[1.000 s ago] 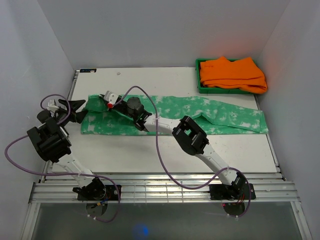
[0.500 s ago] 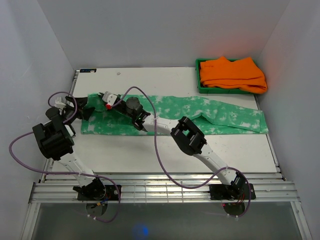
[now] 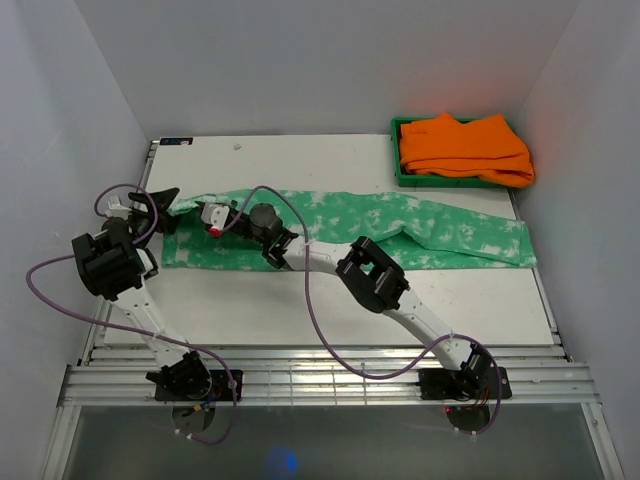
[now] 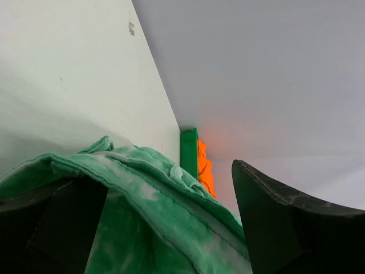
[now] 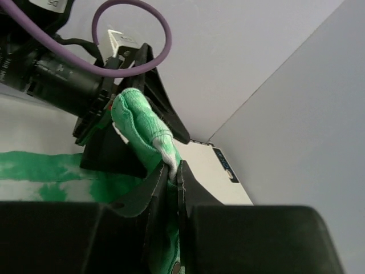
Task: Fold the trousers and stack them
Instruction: Fold the trousers
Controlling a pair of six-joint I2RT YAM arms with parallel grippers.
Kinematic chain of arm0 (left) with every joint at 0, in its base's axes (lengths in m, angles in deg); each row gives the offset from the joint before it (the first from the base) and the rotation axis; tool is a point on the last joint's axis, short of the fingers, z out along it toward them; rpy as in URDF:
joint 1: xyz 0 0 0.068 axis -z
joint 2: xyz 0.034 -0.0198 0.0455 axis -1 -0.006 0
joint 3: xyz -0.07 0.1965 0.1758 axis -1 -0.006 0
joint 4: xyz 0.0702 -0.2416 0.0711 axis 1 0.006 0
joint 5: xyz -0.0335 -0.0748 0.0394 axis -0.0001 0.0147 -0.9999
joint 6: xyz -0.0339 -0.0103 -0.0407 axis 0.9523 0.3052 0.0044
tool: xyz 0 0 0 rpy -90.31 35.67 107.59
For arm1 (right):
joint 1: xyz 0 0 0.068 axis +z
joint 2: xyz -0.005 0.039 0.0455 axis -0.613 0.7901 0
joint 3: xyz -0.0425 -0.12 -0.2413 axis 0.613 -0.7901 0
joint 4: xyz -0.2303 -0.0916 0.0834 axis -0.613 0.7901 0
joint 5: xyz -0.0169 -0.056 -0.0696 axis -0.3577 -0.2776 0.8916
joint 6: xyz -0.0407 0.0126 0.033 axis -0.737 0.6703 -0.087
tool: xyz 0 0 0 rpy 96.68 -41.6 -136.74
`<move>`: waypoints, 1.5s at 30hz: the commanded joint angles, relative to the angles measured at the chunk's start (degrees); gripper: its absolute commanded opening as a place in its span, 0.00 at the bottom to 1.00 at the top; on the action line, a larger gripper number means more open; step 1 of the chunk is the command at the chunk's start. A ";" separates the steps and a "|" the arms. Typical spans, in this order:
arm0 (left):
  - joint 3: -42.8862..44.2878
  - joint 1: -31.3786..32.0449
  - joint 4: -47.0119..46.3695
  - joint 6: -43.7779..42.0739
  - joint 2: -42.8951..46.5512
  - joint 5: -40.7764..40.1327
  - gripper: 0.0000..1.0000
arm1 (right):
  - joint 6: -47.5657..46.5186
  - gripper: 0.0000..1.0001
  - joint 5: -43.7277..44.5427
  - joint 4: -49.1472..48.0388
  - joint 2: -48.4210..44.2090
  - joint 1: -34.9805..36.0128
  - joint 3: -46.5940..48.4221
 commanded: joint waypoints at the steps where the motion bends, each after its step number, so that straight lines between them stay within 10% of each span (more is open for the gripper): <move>1: 1.93 -0.33 -7.26 -0.53 -2.21 -6.75 0.98 | -3.61 0.13 -2.05 -7.06 0.95 1.20 1.03; 5: 3.25 -0.24 -8.86 -0.70 -5.12 -7.98 0.98 | -4.66 0.27 -3.71 -6.53 1.83 1.29 0.94; 8: 4.74 -0.68 -6.84 -2.54 -6.17 -8.60 0.98 | -3.53 0.08 -5.46 -4.34 0.78 1.29 -0.64; 18: 13.70 -1.47 17.66 -18.61 -2.14 -3.85 0.98 | 8.86 0.08 -19.88 9.27 -1.86 2.08 0.32; 21: 16.51 -1.47 31.29 -29.04 1.11 -6.90 0.98 | 9.74 0.23 -21.64 12.01 -3.00 2.34 0.07; 24: 20.37 -1.47 44.29 -38.97 3.22 -11.65 0.98 | 10.98 0.60 -21.56 13.42 -4.75 2.26 -0.73; 34: 26.71 -1.47 65.40 -60.01 10.24 -19.59 0.98 | 14.23 0.83 -19.27 24.03 -26.95 -3.09 -16.62; 41: 29.26 1.42 87.49 -95.82 20.09 -7.46 0.98 | -0.07 0.93 -17.27 69.36 -37.62 -17.66 -15.58; 45: 31.71 3.27 100.01 -130.66 21.43 -3.59 0.97 | -13.08 0.98 -12.35 86.25 -41.40 -24.28 -19.87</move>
